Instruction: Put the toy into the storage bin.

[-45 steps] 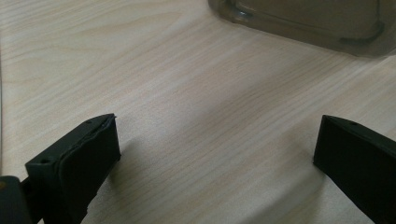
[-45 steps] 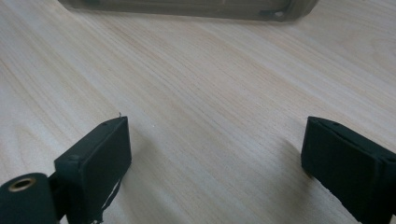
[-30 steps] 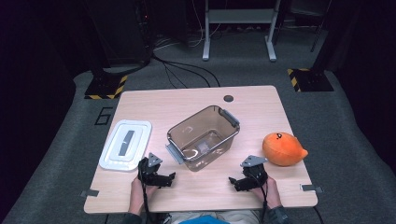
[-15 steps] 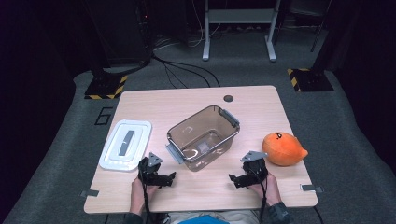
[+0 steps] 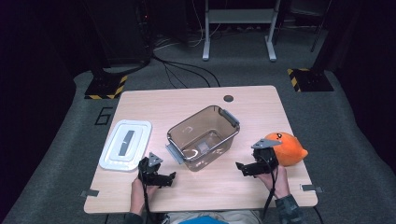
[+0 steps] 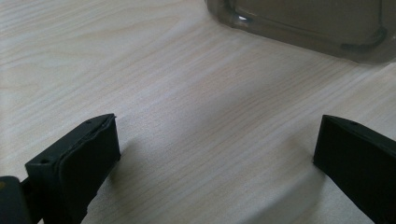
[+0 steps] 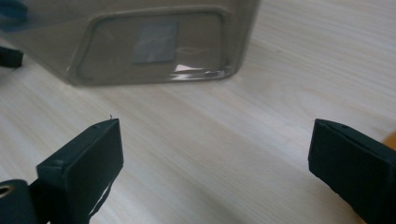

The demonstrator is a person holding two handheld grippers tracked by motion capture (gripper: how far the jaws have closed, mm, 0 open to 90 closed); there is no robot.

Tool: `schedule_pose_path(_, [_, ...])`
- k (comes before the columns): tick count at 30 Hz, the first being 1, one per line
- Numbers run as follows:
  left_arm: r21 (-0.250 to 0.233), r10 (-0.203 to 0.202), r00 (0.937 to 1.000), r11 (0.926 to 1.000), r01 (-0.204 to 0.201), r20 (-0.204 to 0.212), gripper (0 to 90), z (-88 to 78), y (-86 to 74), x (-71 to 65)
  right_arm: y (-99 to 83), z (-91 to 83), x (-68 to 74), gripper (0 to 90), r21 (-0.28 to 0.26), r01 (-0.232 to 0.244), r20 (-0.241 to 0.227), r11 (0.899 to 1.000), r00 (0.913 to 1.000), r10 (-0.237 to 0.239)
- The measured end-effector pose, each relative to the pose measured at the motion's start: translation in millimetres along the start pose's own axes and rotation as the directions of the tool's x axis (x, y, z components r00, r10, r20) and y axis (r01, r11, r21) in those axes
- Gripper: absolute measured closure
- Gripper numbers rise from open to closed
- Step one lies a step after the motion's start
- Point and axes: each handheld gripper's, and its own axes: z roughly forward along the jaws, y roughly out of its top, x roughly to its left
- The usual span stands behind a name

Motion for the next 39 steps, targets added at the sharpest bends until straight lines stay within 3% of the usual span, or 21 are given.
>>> schedule_pose_path(8, [0.001,-0.001,1.0,1.0,0.001,0.001,0.3,-0.1,0.1,0.1,21.5,-15.8,-26.4,0.0,0.007,-0.019,0.061,1.0,0.998,0.019])
schedule_pose_path(15, [0.008,0.008,1.0,0.9999,-0.008,0.002,0.4,-0.6,0.2,0.7,34.4,-32.0,-51.2,0.0,-0.017,-0.082,0.121,0.996,0.9891,0.083])
schedule_pose_path(21, [0.008,0.007,1.0,0.9999,-0.007,0.001,0.5,-0.6,0.2,0.6,36.5,-49.2,-78.2,0.0,-0.042,-0.154,0.187,0.987,0.9694,0.159])
schedule_pose_path(24, [0.008,0.006,1.0,1.0,-0.006,0.001,0.5,-0.6,0.1,0.5,34.0,-54.5,-92.3,0.0,-0.029,-0.189,0.214,0.982,0.958,0.191])
schedule_pose_path(30, [0.008,0.006,1.0,1.0,-0.006,0.001,0.5,-0.6,0.1,0.6,24.2,-50.2,-116.7,0.0,0.011,-0.27,0.235,0.963,0.9366,0.26])
schedule_pose_path(33, [0.007,0.007,1.0,0.9999,-0.007,0.001,0.5,-0.6,0.1,0.6,17.2,-43.5,-125.0,0.4,0.031,-0.312,0.224,0.95,0.9282,0.297])
schedule_pose_path(35, [0.007,0.005,1.0,1.0,-0.005,0.001,0.5,-0.6,0.1,0.5,12.7,-38.5,-127.5,3.0,0.056,-0.35,0.203,0.935,0.9212,0.332])
schedule_pose_path(36, [0.008,0.007,1.0,0.9999,-0.007,0.001,0.5,-0.6,0.1,0.6,10.3,-36.2,-129.1,5.9,0.048,-0.342,0.194,0.938,0.9248,0.327])
schedule_pose_path(38, [0.007,0.005,1.0,1.0,-0.005,0.002,0.5,-0.6,0.1,0.5,6.9,-34.8,-129.7,12.5,0.039,-0.358,0.186,0.933,0.9197,0.346])
schedule_pose_path(39, [0.007,0.007,1.0,0.9999,-0.007,0.001,0.5,-0.7,0.1,0.6,5.2,-34.0,-131.2,14.2,0.033,-0.345,0.182,0.938,0.9251,0.333])
